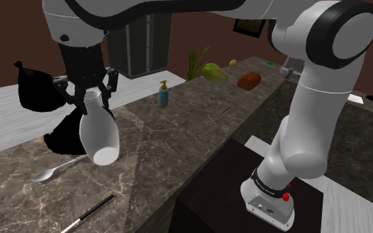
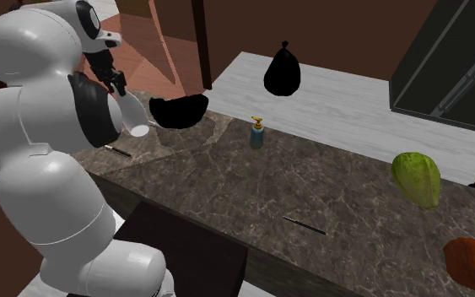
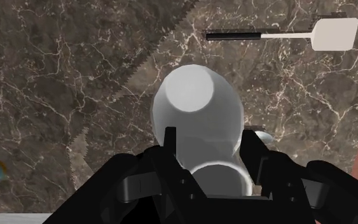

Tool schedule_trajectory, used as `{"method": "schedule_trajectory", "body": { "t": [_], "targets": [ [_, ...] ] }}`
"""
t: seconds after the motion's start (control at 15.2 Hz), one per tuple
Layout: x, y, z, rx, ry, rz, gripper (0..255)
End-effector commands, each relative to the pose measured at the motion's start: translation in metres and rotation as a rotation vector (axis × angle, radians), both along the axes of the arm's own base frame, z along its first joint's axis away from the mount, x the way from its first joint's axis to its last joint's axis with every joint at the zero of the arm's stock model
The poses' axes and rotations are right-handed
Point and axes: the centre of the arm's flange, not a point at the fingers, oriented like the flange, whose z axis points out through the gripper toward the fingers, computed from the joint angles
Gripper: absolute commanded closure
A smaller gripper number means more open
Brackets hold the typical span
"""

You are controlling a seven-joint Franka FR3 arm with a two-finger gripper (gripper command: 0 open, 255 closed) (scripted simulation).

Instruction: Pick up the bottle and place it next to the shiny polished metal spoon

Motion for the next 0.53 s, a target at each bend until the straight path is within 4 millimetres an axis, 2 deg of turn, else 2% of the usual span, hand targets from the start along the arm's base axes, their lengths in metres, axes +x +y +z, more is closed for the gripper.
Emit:
{"method": "schedule_trajectory", "body": {
  "t": [0.0, 0.13, 0.46],
  "targets": [
    [0.002, 0.023, -0.010, 0.000, -0.001, -0.001, 255],
    [0.007, 0.045, -0.020, 0.000, -0.001, -0.001, 255],
    [0.007, 0.045, -0.046, 0.000, -0.001, -0.001, 255]
  ]
}}
